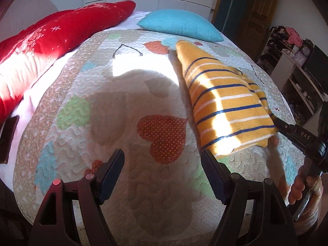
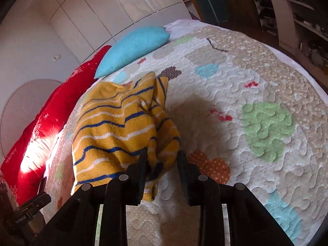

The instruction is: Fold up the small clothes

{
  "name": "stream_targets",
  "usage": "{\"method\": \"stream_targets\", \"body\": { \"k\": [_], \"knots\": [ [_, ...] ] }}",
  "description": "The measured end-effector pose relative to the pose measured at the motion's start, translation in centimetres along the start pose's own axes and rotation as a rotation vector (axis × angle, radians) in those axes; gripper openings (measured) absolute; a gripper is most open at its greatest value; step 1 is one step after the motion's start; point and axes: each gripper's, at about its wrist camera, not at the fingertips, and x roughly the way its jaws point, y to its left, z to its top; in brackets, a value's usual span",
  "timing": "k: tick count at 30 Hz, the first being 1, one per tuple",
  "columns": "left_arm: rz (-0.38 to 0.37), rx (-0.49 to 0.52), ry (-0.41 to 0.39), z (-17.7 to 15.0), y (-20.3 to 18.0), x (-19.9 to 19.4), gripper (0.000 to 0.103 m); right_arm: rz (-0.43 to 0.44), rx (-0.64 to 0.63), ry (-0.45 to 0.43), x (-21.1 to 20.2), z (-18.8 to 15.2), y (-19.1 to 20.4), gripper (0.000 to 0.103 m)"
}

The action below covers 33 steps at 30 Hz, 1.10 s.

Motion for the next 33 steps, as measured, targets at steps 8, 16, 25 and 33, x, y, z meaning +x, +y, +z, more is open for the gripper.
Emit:
{"method": "stream_targets", "body": {
  "k": [8, 16, 25, 33],
  "knots": [
    [-0.103, 0.097, 0.021, 3.6, -5.9, 4.9, 0.076, 0.060, -0.049, -0.018, 0.6, 6.5, 1.9, 0.059],
    [-0.042, 0.207, 0.085, 2.3, -10.1, 8.4, 0.076, 0.118, -0.041, 0.220, 13.0, 10.6, 3.1, 0.009],
    [-0.069, 0.206, 0.121, 2.0, -10.2, 9.9, 0.079, -0.015, -0.025, 0.089, 9.9, 9.9, -0.3, 0.009],
    [-0.123, 0.154, 0.118, 1.4, -7.9, 6.9, 0.079, -0.114, -0.149, 0.022, 5.8, 9.6, 2.6, 0.013]
  ]
}}
